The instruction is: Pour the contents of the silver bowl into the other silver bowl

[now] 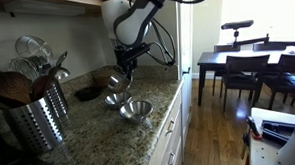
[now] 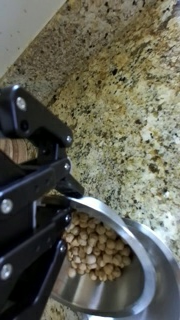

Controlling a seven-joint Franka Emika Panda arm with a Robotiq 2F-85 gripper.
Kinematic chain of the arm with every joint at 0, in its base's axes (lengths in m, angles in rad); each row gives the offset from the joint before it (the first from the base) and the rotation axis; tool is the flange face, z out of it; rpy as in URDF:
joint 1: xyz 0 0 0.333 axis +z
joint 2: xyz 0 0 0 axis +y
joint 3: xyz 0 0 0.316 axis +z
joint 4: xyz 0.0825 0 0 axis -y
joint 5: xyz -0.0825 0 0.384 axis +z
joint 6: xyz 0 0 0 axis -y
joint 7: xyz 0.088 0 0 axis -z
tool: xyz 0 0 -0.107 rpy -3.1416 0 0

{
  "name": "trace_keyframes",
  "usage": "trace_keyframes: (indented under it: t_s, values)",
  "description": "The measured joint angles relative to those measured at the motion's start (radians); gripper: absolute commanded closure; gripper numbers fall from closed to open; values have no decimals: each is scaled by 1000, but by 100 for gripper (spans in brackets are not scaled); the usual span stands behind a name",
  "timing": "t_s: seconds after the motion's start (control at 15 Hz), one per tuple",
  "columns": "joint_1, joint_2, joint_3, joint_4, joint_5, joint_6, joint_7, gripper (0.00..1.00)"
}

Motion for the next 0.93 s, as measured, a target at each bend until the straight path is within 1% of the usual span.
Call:
trace_keyframes:
  t_s: [0.53,0.93]
  values:
    - [19,6,-13,1,-64,-2,33,93]
    - [40,6,-30,1,-181,-5,111,93]
